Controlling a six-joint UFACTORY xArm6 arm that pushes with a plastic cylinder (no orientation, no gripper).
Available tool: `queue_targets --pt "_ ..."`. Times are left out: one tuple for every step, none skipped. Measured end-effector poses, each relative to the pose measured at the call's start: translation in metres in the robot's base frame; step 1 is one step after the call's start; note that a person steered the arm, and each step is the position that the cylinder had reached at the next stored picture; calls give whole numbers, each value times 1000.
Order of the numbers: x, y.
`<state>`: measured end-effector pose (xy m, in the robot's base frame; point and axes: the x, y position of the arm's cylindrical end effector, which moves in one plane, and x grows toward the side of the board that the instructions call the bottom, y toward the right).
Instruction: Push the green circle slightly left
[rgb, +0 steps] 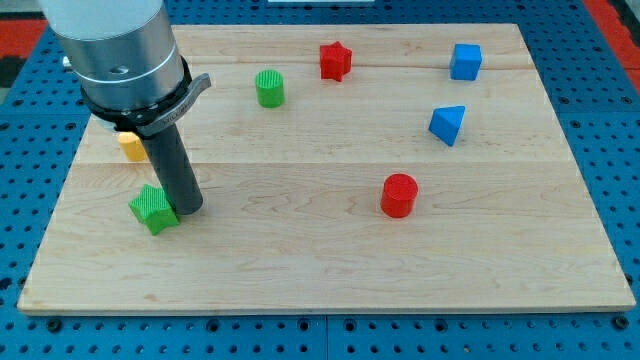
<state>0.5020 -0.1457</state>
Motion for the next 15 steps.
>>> queue_targets --pt "0 3" --pt "-1 35" --pt "-17 74" --pt "-31 94" --pt "-45 124" --pt "-45 128" --pt "-45 128" --pt "-46 130" --pt "-47 155" --pt "-68 180" --pt "-99 189" --pt "-132 151" --pt "-167 151" --pt "-183 152" --pt "-188 152"
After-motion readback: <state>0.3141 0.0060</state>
